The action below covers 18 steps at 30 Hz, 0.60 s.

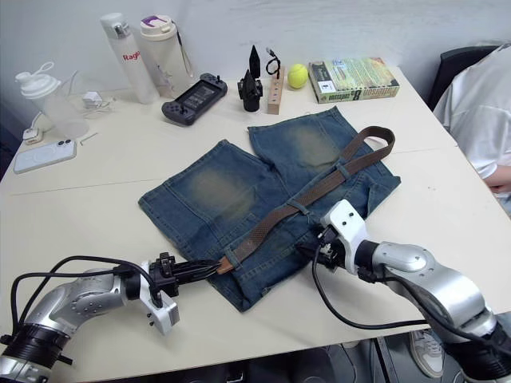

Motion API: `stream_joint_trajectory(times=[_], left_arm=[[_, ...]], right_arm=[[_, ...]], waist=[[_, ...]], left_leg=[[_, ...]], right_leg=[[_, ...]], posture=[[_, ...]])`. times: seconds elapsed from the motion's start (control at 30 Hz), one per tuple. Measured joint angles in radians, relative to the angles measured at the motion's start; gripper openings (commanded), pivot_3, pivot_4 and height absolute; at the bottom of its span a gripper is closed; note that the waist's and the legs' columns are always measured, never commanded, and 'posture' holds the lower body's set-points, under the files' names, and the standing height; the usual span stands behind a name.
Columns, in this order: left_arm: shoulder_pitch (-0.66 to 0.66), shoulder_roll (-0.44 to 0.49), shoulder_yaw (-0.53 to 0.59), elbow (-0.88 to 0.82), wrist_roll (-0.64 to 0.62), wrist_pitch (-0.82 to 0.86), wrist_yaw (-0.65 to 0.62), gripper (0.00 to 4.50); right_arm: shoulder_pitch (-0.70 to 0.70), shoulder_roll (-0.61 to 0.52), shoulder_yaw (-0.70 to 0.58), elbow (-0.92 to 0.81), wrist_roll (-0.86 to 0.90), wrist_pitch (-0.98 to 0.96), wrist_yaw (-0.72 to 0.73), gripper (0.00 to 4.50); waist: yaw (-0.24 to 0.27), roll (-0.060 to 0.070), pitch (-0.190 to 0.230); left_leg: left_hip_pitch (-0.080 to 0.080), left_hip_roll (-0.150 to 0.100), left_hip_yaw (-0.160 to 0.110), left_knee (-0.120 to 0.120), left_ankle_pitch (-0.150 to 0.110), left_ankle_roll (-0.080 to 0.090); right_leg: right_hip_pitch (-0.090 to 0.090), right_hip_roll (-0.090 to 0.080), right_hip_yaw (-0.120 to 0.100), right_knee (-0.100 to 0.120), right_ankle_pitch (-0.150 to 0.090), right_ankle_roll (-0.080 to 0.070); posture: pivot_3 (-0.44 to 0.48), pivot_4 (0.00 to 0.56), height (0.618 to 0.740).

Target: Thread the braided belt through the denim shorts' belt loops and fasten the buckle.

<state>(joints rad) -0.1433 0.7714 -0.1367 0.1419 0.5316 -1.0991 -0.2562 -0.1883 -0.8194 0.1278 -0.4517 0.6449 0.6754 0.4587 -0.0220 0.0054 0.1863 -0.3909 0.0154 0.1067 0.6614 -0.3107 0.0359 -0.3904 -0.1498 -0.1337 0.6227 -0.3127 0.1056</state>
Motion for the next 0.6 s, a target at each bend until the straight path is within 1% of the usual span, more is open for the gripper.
stream_joint_trajectory(times=[0.07, 0.23, 0.3, 0.37, 0.4, 0.47, 0.53, 0.6], left_arm=[[0.000, 0.000, 0.000, 0.001, 0.001, -0.002, 0.003, 0.00], [0.009, 0.015, 0.001, 0.007, -0.001, -0.008, 0.010, 0.00], [0.035, 0.048, 0.006, 0.016, -0.016, -0.021, 0.013, 0.00], [0.065, 0.119, 0.017, 0.037, -0.039, -0.059, 0.014, 0.00], [0.088, 0.175, 0.027, 0.071, -0.056, -0.097, 0.015, 0.00], [0.111, 0.234, 0.041, 0.119, -0.065, -0.146, 0.016, 0.00], [0.126, 0.325, 0.045, 0.217, -0.066, -0.233, 0.024, 0.00], [0.140, 0.416, 0.061, 0.382, -0.017, -0.347, 0.048, 0.00]], right_arm=[[0.000, 0.013, 0.013, 0.019, -0.036, 0.005, -0.001, 0.06], [-0.003, 0.059, 0.025, 0.020, -0.078, 0.069, -0.014, 0.06], [-0.010, 0.084, 0.025, 0.017, -0.088, 0.094, -0.019, 0.06], [-0.019, 0.103, 0.026, 0.012, -0.093, 0.120, -0.023, 0.06], [-0.026, 0.115, 0.024, 0.010, -0.096, 0.137, -0.023, 0.06], [-0.031, 0.124, 0.024, 0.011, -0.098, 0.147, -0.023, 0.06], [-0.038, 0.138, 0.024, 0.013, -0.106, 0.159, -0.022, 0.06], [-0.043, 0.155, 0.024, 0.016, -0.113, 0.168, -0.019, 0.06]], waist=[[0.000, 0.000, 0.000], [-0.003, -0.002, -0.002], [-0.006, -0.006, -0.004], [-0.010, -0.009, -0.006], [-0.012, -0.009, -0.006], [-0.011, -0.009, -0.006], [-0.013, -0.012, -0.007], [-0.013, -0.013, -0.007]], left_leg=[[0.000, 0.000, 0.000, 0.000, 0.000, 0.000], [0.002, 0.001, 0.000, 0.000, 0.000, 0.000], [0.002, 0.002, 0.000, 0.000, -0.001, -0.001], [0.003, 0.005, 0.001, 0.000, -0.002, -0.003], [0.004, 0.005, 0.001, 0.000, -0.003, -0.004], [0.005, 0.006, 0.003, 0.000, -0.003, -0.004], [0.005, 0.008, 0.005, 0.000, -0.003, -0.005], [0.005, 0.009, 0.007, 0.000, -0.006, -0.001]], right_leg=[[0.000, 0.000, 0.000, 0.000, 0.000, 0.000], [0.001, 0.000, 0.001, 0.000, 0.000, 0.000], [0.001, -0.001, 0.001, 0.000, 0.000, -0.001], [0.001, 0.000, -0.001, 0.000, 0.000, -0.003], [0.001, 0.000, -0.001, 0.001, -0.001, -0.005], [0.000, 0.000, -0.002, 0.001, -0.001, -0.005], [-0.001, 0.001, -0.003, 0.002, -0.001, -0.007], [-0.003, 0.001, -0.003, 0.002, -0.001, -0.007]], posture=[[0.000, 0.150, 0.720], [0.000, 0.150, 0.720], [0.000, 0.150, 0.720], [0.000, 0.150, 0.720], [0.000, 0.150, 0.720], [0.000, 0.150, 0.720], [0.000, 0.150, 0.720], [0.000, 0.150, 0.720]])
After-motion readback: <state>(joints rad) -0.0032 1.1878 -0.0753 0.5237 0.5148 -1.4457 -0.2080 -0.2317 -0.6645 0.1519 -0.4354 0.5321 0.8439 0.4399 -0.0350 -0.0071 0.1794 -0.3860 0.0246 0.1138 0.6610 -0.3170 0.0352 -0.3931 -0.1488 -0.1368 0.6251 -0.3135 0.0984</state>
